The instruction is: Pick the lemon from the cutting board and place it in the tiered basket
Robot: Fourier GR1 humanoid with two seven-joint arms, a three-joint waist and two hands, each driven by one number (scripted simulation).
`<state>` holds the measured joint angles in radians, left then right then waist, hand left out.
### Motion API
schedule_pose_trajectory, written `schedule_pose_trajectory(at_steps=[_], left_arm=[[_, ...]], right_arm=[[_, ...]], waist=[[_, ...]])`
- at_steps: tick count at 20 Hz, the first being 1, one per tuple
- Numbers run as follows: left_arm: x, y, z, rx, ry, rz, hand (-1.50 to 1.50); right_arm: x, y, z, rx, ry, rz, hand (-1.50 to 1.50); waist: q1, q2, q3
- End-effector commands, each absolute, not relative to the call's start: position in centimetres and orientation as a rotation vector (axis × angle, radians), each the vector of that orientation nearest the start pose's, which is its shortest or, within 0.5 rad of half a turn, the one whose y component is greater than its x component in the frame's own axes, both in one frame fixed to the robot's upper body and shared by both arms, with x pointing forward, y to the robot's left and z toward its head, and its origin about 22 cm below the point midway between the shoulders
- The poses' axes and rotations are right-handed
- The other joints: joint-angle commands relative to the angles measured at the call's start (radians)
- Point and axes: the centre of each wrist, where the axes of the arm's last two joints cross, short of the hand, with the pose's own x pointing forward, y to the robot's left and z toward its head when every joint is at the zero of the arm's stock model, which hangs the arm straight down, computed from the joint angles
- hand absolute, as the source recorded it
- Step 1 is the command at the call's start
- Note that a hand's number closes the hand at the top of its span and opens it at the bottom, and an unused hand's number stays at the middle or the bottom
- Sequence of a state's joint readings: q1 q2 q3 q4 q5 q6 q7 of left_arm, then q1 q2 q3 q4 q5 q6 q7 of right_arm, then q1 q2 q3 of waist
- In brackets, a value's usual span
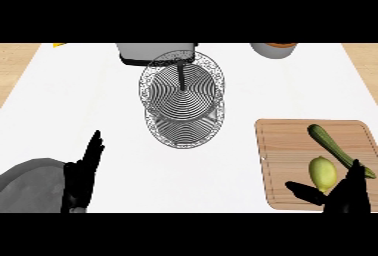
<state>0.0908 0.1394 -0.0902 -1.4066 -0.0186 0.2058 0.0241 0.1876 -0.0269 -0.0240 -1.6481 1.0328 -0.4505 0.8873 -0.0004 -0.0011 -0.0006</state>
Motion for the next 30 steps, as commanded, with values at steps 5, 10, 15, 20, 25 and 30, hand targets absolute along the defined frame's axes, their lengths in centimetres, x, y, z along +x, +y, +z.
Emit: schedule_pose_trajectory(at_steps=[5,10,15,20,25,30], left_arm=[[20.1,25.4,-6.3,0.241,-1.286,-0.032,0.00],[23.4,23.9,-5.0,0.277,-1.299,-0.012,0.00],[21.5,24.9,-5.6,0.243,-1.308,-0.026,0.00],[21.3,23.6,-4.9,0.233,-1.306,-0.043,0.00],[21.7,23.9,-4.9,0.233,-1.317,-0.052,0.00],[21.6,23.9,-6.0,0.252,-1.283,-0.014,0.00]], right_arm=[[21.3,-26.3,-3.9,-1.217,-0.726,-0.040,1.50],[21.4,-27.4,-4.4,-1.256,-0.794,0.037,1.50],[22.3,-27.1,-4.7,-1.403,-0.777,0.078,1.50],[21.9,-23.2,-4.6,-1.248,-0.885,0.544,1.50],[20.7,-17.2,-2.8,-0.929,-1.011,0.954,1.50],[20.0,-15.1,7.1,-0.823,-1.239,0.792,1.50]], waist=[[0.002,0.001,0.001],[-0.002,0.002,0.001],[0.003,0.002,0.000],[0.036,0.003,0.000],[0.044,0.001,-0.003],[-0.016,-0.006,-0.002]])
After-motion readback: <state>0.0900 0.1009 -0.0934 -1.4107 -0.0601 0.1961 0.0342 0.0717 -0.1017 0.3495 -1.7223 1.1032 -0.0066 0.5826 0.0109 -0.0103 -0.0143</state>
